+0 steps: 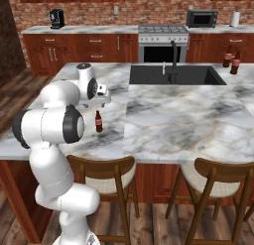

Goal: Place the large bottle from the dining counter next to the other large bottle outside the sink, and place the small bottle from the dining counter next to the other small bottle inside the sink.

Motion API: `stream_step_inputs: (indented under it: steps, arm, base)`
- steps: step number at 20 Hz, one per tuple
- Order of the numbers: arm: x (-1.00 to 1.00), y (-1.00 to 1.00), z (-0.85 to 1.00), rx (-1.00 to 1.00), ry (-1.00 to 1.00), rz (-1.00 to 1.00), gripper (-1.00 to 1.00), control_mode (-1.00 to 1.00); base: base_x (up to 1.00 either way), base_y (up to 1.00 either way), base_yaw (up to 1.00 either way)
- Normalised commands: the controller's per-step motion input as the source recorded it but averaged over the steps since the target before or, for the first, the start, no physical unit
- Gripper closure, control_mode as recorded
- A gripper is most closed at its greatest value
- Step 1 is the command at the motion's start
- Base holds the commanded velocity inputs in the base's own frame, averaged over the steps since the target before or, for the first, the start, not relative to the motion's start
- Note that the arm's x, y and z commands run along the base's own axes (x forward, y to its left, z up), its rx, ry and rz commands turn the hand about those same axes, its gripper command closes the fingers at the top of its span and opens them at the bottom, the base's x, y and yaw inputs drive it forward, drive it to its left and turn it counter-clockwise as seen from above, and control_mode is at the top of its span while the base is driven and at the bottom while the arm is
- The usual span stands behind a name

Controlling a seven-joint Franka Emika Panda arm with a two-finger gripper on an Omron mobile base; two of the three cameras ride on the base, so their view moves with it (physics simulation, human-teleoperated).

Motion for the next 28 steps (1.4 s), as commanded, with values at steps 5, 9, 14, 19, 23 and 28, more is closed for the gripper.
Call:
stream_step_inputs:
  steps: [5,9,14,19,23,28]
  arm:
    - [0.36,0.00,-0.09,0.00,0.00,0.00,-1.00,-1.00]
    - [0.29,0.00,-0.22,0.00,0.02,0.00,-1.00,-1.00]
    - [0.01,0.00,-0.05,0.00,0.00,0.00,-1.00,-1.00]
    - [-0.06,0.00,0.07,0.00,0.00,0.00,-1.00,-1.00]
    - [-0.19,0.00,0.00,0.00,0.00,0.00,-1.00,-1.00]
    - [-0.23,0.06,0.00,0.00,0.03,0.00,-1.00,-1.00]
  base:
    - [0.00,0.00,0.00]
    - [0.00,0.00,0.00]
    - [0.00,0.00,0.00]
    - [0.00,0.00,0.00]
    - [0.00,0.00,0.00]
    - [0.00,0.00,0.00]
